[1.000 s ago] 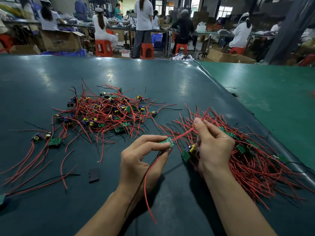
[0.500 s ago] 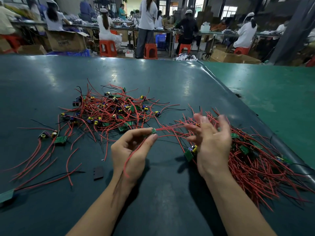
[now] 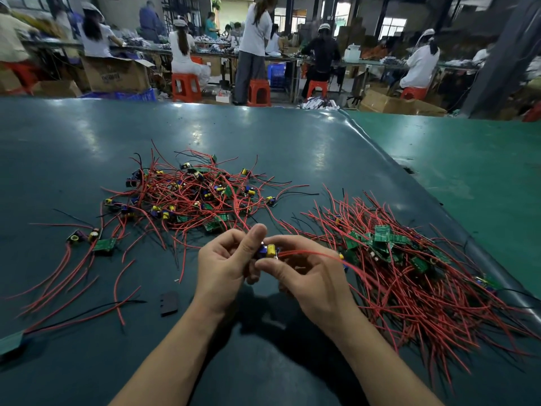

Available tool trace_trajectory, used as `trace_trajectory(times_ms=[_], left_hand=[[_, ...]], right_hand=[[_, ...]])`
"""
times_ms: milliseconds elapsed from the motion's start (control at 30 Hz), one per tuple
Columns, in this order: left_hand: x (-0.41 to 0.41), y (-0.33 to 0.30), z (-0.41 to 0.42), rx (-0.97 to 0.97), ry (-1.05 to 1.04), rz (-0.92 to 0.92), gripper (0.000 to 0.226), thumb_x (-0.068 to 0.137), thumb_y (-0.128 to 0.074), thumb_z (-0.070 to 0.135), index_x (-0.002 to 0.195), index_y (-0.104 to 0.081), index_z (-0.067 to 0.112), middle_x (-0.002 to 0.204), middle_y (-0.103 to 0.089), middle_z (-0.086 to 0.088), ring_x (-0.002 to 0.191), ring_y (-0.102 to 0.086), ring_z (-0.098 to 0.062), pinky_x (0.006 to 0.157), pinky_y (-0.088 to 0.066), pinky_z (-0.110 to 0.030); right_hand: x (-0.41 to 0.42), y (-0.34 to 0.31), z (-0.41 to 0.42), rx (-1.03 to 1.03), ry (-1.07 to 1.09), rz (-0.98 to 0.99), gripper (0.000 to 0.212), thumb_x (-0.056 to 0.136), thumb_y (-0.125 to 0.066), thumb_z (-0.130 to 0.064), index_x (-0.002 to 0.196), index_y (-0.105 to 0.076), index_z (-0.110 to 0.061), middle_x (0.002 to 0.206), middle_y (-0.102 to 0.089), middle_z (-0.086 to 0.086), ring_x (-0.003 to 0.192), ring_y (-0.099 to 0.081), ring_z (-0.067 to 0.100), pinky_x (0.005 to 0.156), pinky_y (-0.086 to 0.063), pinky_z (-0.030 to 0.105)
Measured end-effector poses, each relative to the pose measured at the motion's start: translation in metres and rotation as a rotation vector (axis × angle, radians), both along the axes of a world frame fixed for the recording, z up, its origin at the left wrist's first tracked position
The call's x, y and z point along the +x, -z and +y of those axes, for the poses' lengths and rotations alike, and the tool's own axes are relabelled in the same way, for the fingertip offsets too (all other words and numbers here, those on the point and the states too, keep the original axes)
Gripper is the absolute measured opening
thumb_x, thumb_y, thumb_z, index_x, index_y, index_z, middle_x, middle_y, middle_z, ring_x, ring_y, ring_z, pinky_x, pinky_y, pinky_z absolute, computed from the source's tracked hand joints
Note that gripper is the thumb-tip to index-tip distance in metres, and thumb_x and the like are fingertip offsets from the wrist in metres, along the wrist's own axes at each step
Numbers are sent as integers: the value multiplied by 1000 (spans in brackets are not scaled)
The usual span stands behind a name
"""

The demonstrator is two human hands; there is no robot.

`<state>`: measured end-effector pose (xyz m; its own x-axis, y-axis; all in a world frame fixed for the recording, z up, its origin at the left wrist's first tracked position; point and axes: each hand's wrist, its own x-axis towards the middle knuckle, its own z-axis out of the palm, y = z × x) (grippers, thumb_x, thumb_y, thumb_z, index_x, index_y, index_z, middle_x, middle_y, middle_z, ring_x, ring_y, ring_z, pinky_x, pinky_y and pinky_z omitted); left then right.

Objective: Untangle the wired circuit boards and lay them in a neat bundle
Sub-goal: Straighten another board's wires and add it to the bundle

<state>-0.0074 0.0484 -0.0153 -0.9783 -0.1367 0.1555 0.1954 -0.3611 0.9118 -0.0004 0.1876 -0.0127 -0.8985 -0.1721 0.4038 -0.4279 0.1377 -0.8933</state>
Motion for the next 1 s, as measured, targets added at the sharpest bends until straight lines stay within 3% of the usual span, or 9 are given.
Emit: trace_trajectory(times_ms=[100,200,267,367,433,533,700,833,1000], left_hand=[[-1,0,3,5,-65,-55,37,65,-74,51,59,-61,17,44,-45,-2,34,-37,-10,37,-32,-17],[-2,-1,4,-41,-96,-52,38,73,-65,54,66,-66,16,47,-50,-4,35,-40,-12,37,-33,-18],[-2,0,4,-114,-119,-23,40,81,-57,52,70,-67,15,50,-59,-5,36,-45,-13,38,-36,-19],[-2,8,2,-479,-279,54,32,91,-59,42,74,-66,16,59,-67,-1,46,-54,-11,48,-46,-26],[-2,13,-1,-782,-412,103,19,91,-66,31,76,-66,20,67,-66,8,63,-59,-9,62,-50,-31],[-3,16,-4,-1113,-503,79,9,87,-67,29,92,-68,22,96,-62,8,97,-52,-17,86,-42,-33],[-9,22,-14,-1367,-479,-181,54,90,-56,42,139,-46,22,150,-35,-2,138,-25,-22,111,-25,-39],[-14,25,-18,-1482,-389,-223,54,95,-44,48,146,-39,28,150,-40,3,138,-28,-20,111,-24,-37],[-13,24,-16,-1469,-445,-152,34,94,-51,42,120,-65,24,131,-59,9,122,-45,-21,97,-33,-36]], right_hand=[[-4,5,1,164,90,193,40,75,-79,-43,106,-74,-18,86,-74,-9,74,-68,5,69,-55,23],[-4,4,3,205,134,215,31,76,-81,-34,102,-75,-18,83,-74,-7,68,-67,3,64,-53,19],[0,-2,-1,-7,138,21,18,77,-81,-34,91,-76,-23,73,-71,-3,54,-63,6,49,-49,19],[-3,-12,0,-578,238,-218,34,75,-73,-48,80,-68,-15,59,-63,1,40,-51,12,35,-37,19],[-8,-18,9,-914,357,-307,46,72,-63,-59,82,-58,-14,57,-57,0,38,-46,10,34,-32,17],[-10,-19,17,-1114,350,-435,55,72,-58,-68,88,-57,-15,59,-57,-1,40,-45,9,36,-32,16],[-10,-17,10,-1020,244,-509,42,92,-52,-55,88,-61,-14,57,-57,-1,37,-42,9,36,-30,17],[-9,-18,8,-903,223,-474,36,96,-51,-45,85,-63,-12,55,-54,0,36,-40,11,35,-27,18],[-8,-19,8,-872,177,-481,32,91,-55,-41,76,-65,-14,55,-52,-1,37,-38,10,37,-25,17]])
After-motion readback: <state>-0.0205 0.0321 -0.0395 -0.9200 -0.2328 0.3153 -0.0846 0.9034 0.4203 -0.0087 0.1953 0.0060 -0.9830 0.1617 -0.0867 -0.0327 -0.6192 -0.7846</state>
